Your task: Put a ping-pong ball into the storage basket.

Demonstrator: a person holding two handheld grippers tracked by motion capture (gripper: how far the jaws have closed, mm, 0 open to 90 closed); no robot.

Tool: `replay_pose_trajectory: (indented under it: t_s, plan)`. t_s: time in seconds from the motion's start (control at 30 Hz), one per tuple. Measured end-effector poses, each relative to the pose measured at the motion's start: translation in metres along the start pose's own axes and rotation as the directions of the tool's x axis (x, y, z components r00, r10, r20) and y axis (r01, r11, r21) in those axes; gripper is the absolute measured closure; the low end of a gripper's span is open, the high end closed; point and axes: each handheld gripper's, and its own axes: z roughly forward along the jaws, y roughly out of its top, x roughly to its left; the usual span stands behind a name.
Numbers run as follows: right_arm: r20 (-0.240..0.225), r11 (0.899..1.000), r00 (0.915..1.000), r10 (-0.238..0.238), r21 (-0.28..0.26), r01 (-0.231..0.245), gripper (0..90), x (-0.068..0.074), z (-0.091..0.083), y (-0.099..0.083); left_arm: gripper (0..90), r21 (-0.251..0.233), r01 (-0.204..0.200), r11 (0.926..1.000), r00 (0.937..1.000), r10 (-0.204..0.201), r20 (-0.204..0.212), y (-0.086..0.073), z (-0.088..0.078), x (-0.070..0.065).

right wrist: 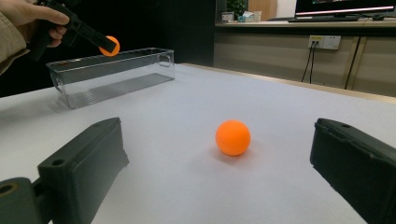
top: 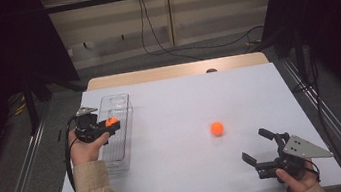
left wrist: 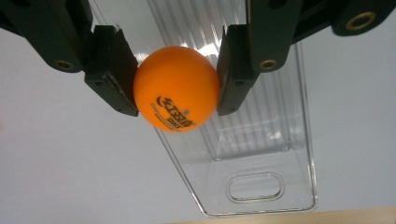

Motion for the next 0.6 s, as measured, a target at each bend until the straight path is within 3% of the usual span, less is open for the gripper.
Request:
replay_pose_trajectory:
  t_s: [0.3, 0.6]
  plan:
    - [-0.001, 1.000, 1.0000, 0.001, 0.000, -0.001, 2.4, 0.000, 0.000, 0.000, 41.3, -0.001, -0.004, 1.0000, 1.0000, 0.004, 0.000, 0.002, 0.000, -0.004]
    - [0.000, 1.000, 1.0000, -0.001, 0.000, 0.001, 2.4, 0.000, 0.000, 0.000, 35.0, -0.011, -0.020, 0.9997, 0.9993, 0.020, 0.032, 0.007, -0.001, -0.016]
